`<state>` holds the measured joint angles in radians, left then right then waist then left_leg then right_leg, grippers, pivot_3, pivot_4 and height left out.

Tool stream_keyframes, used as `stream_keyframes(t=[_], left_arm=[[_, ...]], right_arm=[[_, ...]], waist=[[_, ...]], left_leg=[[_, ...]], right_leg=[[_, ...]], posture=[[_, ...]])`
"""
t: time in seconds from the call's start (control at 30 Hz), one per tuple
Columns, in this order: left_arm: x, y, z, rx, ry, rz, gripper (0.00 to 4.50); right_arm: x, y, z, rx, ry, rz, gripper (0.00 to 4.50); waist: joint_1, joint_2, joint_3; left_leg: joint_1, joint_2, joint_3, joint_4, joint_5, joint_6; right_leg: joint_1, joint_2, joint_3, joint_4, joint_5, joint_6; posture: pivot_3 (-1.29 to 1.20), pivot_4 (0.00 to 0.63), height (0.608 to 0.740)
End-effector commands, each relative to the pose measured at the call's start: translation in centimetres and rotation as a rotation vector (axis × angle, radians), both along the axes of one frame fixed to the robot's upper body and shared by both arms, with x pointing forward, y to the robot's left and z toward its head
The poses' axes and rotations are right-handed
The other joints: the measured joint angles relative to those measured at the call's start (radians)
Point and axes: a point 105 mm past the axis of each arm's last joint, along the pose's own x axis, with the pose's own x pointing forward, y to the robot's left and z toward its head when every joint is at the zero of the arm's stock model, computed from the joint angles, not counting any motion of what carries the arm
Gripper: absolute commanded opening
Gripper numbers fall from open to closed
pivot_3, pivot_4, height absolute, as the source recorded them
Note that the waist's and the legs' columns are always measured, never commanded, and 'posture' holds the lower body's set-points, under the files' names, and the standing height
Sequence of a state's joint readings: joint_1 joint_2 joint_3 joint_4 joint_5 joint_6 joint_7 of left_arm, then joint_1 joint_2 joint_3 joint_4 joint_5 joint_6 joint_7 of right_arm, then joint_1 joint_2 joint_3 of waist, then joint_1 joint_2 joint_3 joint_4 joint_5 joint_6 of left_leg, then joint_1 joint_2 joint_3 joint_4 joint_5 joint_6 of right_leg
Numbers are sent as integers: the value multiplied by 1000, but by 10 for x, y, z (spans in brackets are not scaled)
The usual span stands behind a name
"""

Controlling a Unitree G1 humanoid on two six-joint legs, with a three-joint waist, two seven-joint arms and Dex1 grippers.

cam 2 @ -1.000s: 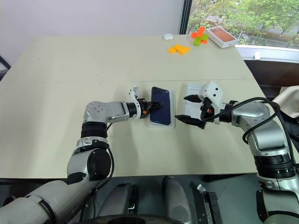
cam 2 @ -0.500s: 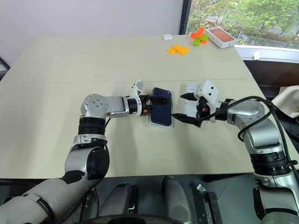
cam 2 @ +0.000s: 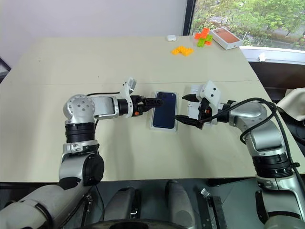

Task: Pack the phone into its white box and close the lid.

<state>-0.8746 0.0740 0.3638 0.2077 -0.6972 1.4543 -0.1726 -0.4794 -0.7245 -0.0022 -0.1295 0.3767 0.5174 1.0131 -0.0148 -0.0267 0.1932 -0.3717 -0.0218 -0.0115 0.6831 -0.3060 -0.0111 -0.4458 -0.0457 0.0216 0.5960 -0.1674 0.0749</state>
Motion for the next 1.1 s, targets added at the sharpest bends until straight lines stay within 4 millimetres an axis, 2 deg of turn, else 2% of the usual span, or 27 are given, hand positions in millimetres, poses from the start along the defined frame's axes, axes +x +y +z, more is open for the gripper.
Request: stream_keyframes(t=[0.03, 0.23, 0.33, 0.37, 0.4, 0.43, 0.57, 0.7, 0.8, 0.9, 0.97, 1.03, 1.1], left_arm=[[11, 15, 11, 3, -96, 70, 4468], [12, 13, 10, 9, -162, 75, 4468], [13, 13, 11, 0, -172, 80, 4468], [13, 13, 11, 2, -170, 79, 4245], [13, 14, 11, 12, -180, 79, 3976], [14, 15, 15, 12, -215, 81, 3974], [12, 19, 24, -22, -257, 56, 3974], [10, 30, 39, 51, -469, 20, 3974], [8, 44, 45, 96, -607, -16, 3974], [-4, 52, 42, 164, -752, -145, 3974], [-16, 58, 47, 152, -867, -228, 3974], [-21, 61, 54, 211, -1016, -266, 3974], [-21, 58, 58, 167, -999, -279, 3974]], right_arm=[[1, 6, 12, 30, -45, -2, 4500], [9, 25, 18, 122, -69, -30, 4500], [11, 25, 17, 128, -65, -44, 4500], [12, 25, 17, 131, -65, -52, 3960], [12, 25, 16, 129, -67, -58, 3715], [15, 22, 14, 112, -66, -84, 3358], [20, 14, 17, 85, -94, -134, 3358], [43, 0, 19, 90, -63, -422, 3358], [37, 3, 13, 48, 4, -488, 3358], [37, -6, 9, -11, 53, -597, 3358], [43, -16, 5, -2, 167, -695, 3358], [45, -19, 2, 15, 279, -733, 3358], [52, -24, 9, 16, 299, -756, 3358]], waist=[[1, 0, 0], [5, 0, 0], [6, 0, 0], [5, 0, 0], [4, 0, 0], [4, 0, 0], [1, 0, 0], [-3, 0, 0], [3, 1, 0], [2, 1, 0], [3, 2, 0], [3, 2, 0], [7, 2, 0]], left_leg=[[0, 0, 0, 0, 0, 0], [-1, 0, 0, 0, 0, 0], [-1, 0, -1, 0, 0, 0], [-1, 0, -1, 0, 0, 0], [-1, 0, -1, 0, 0, 0], [-1, 0, -1, 0, 0, 0], [-1, 0, -1, 0, 0, 0], [0, 1, 0, 0, 0, 0], [-1, 2, -1, 0, 0, 0], [-1, 1, 0, 0, 0, 1], [-2, 1, 1, 0, -1, 1], [-2, 1, 2, 0, -1, 2], [-2, 1, 2, 0, -1, 2]], right_leg=[[0, 0, 0, 0, 0, 0], [0, -2, 0, 0, 0, 0], [0, -2, 0, 0, 0, 0], [0, -2, -1, 0, 0, 0], [0, -2, 0, 0, 0, 0], [0, -2, 0, 0, 0, 0], [0, -2, 0, 0, 0, 0], [0, -1, 0, 1, 0, 0], [-1, -1, 0, 1, 0, -1], [-2, -2, 0, 0, 0, -2], [-2, -3, 1, 0, -2, -4], [-2, -4, 1, -1, -1, -6], [-2, -4, 0, -1, -1, -7]], posture=[[0, 150, 740], [0, 150, 740], [0, 150, 740], [0, 150, 740], [0, 150, 740], [0, 150, 740], [0, 150, 740], [0, 150, 740], [0, 150, 740], [0, 150, 740], [0, 150, 740], [0, 150, 740], [0, 150, 740]])
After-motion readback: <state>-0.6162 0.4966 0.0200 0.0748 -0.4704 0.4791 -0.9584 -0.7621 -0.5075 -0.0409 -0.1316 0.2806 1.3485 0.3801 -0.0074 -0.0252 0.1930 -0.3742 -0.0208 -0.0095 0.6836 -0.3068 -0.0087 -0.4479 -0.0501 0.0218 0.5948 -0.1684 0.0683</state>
